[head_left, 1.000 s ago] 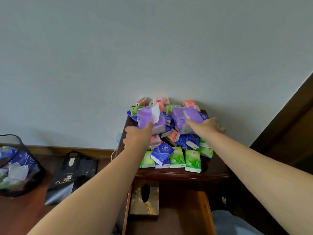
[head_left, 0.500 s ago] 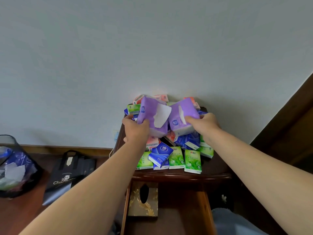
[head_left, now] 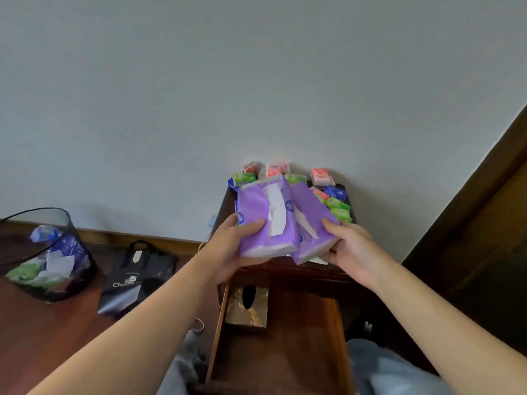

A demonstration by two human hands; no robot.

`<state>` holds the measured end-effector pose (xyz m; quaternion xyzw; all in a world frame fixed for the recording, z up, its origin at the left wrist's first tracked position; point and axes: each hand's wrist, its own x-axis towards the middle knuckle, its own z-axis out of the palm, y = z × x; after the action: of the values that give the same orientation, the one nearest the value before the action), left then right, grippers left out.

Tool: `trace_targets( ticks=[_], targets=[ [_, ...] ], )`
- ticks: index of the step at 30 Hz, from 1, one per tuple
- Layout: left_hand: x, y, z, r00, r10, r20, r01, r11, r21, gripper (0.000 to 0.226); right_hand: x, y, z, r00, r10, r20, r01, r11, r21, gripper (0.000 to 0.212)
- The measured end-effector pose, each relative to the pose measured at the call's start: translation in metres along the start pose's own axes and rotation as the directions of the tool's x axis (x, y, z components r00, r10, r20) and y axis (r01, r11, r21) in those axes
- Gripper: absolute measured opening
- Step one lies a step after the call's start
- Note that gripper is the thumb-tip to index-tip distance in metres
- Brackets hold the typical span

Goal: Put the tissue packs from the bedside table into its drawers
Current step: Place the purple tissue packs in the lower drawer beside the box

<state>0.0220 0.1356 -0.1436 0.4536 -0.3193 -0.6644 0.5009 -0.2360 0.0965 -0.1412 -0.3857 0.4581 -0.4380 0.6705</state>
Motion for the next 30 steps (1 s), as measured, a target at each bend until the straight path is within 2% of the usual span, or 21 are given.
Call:
trace_targets(
  ticks=[4, 8, 10, 13, 16, 20, 25, 27, 30],
  targets=[
    [-0.033, -0.05, -0.021, 0.994, -0.1, 0.036, 0.1, 0.995, -0.005, 0.061, -0.031, 0.06, -0.022, 0.975, 0.207, 0.084, -0.209, 0.978, 0.019, 0.048],
    [-0.048, -0.102, -0.053, 0.977, -0.214, -0.017, 0.214, 0.977, -0.015, 0.057, -0.044, 0.113, -0.048, 0.894, 0.433, 0.119, -0.419, 0.899, -0.124, 0.051],
    [-0.051, -0.125, -0.067, 0.958, -0.274, -0.086, 0.277, 0.961, 0.017, 0.046, -0.046, 0.137, -0.064, 0.837, 0.542, 0.079, -0.52, 0.832, -0.191, 0.049],
    [-0.041, -0.154, -0.084, 0.914, -0.343, -0.219, 0.378, 0.915, 0.144, 0.033, -0.036, 0.174, -0.08, 0.764, 0.636, -0.113, -0.644, 0.739, -0.197, 0.042],
    [-0.023, -0.179, -0.093, 0.868, -0.36, -0.341, 0.434, 0.884, 0.173, 0.028, -0.015, 0.212, -0.083, 0.708, 0.626, -0.327, -0.68, 0.729, -0.077, 0.041],
    [-0.005, -0.197, -0.097, 0.851, -0.388, -0.354, 0.472, 0.861, 0.19, 0.029, 0.021, 0.243, -0.069, 0.709, 0.528, -0.467, -0.613, 0.789, -0.038, 0.055],
    [0.013, -0.205, -0.107, 0.837, -0.376, -0.397, 0.472, 0.863, 0.178, 0.039, 0.06, 0.274, -0.048, 0.757, 0.431, -0.491, -0.519, 0.853, -0.05, 0.064],
    [0.018, -0.207, -0.111, 0.812, -0.411, -0.414, 0.508, 0.847, 0.157, 0.045, 0.067, 0.281, -0.04, 0.773, 0.433, -0.464, -0.512, 0.857, -0.053, 0.061],
    [0.02, -0.207, -0.11, 0.777, -0.48, -0.407, 0.563, 0.819, 0.109, 0.047, 0.069, 0.285, -0.036, 0.783, 0.409, -0.468, -0.526, 0.838, -0.147, 0.054]
  ],
)
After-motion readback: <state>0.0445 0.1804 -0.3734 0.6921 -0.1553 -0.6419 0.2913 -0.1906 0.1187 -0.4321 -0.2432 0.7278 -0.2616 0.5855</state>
